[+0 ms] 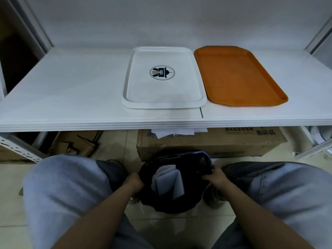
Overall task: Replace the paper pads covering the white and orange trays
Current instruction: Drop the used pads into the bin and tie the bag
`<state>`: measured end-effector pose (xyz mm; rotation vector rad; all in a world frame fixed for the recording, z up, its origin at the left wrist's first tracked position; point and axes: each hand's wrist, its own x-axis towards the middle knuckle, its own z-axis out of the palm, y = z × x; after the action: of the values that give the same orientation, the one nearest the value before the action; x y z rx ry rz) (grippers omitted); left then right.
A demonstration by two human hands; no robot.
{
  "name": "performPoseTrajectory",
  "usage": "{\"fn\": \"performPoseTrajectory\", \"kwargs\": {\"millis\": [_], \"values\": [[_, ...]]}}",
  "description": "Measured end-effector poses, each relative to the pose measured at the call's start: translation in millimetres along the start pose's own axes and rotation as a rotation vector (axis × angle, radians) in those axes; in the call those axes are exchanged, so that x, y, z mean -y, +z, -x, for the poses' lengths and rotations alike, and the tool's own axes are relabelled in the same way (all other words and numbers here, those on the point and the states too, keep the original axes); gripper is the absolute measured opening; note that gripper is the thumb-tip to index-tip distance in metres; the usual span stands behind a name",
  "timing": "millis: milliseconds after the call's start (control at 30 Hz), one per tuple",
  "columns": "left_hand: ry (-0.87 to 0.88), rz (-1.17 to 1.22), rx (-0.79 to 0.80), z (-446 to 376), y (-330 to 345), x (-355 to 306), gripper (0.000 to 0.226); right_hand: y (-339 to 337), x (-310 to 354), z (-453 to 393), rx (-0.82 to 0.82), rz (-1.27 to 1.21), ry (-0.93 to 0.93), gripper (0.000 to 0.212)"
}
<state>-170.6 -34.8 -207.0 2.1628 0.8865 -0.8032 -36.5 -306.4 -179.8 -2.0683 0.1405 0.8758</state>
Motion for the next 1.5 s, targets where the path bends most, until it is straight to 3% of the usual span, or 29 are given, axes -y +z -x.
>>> {"fn": "performPoseTrajectory", "kwargs": {"millis": [100, 200, 267, 333, 400, 467, 533, 667, 767, 900, 1000, 1067, 1200, 1300, 1333, 1433, 1500], "values": [[-0.027, 0.016, -0.094, 10, -5, -4, 0.026, -3, 1, 0, -0.019, 0.266, -0.039, 0.006], [-0.035, 0.128, -0.097, 13, -8, -6, 0.023, -5, 2, 1, -0.070, 0.297, -0.022, 0.026], [-0.051, 0.267, -0.096, 13, -9, -4, 0.023, -6, 4, 4, -0.096, 0.226, -0.004, 0.024], [-0.061, 0.400, -0.084, 15, -8, -5, 0.017, -2, 4, 8, -0.038, -0.019, 0.007, 0.015], [-0.088, 0.458, 0.011, 25, -6, -9, 0.022, 0, -1, 12, 0.086, -0.230, 0.010, 0.034], [-0.138, 0.418, 0.147, 38, -1, -12, 0.014, 5, -7, 19, 0.195, -0.159, 0.050, 0.045], [-0.188, 0.396, 0.253, 42, 7, -11, 0.005, 9, -12, 26, 0.253, -0.036, 0.136, 0.039], [-0.190, 0.436, 0.299, 40, 12, -8, 0.013, 12, -15, 30, 0.279, 0.109, 0.157, 0.048], [-0.162, 0.288, 0.263, 45, 5, -9, 0.028, 9, -13, 29, 0.251, 0.302, 0.092, 0.040], [-0.125, 0.227, 0.204, 50, -3, -13, 0.033, 2, -12, 24, 0.204, 0.436, 0.076, 0.030], [-0.106, 0.269, 0.121, 50, -12, -13, 0.028, -4, -6, 26, 0.098, 0.354, 0.021, 0.017], [-0.087, 0.336, -0.033, 43, -19, -10, 0.022, -6, 0, 27, -0.050, 0.261, -0.059, 0.019], [-0.108, 0.544, -0.136, 39, -22, -9, 0.041, -3, 14, 35, -0.262, 0.049, -0.178, 0.018], [-0.052, 0.485, -0.081, 26, -14, 0, 0.072, 0, 13, 31, -0.225, -0.030, -0.101, 0.031], [-0.026, 0.404, -0.069, 20, -10, 4, 0.069, -1, 15, 30, -0.202, -0.044, -0.061, 0.040], [0.025, 0.209, -0.149, 41, -19, -11, 0.019, -5, 27, 24, -0.202, 0.061, -0.010, 0.064], [0.036, 0.121, -0.191, 50, -27, -18, 0.018, -10, 36, 19, -0.216, 0.161, -0.043, 0.061]]}}
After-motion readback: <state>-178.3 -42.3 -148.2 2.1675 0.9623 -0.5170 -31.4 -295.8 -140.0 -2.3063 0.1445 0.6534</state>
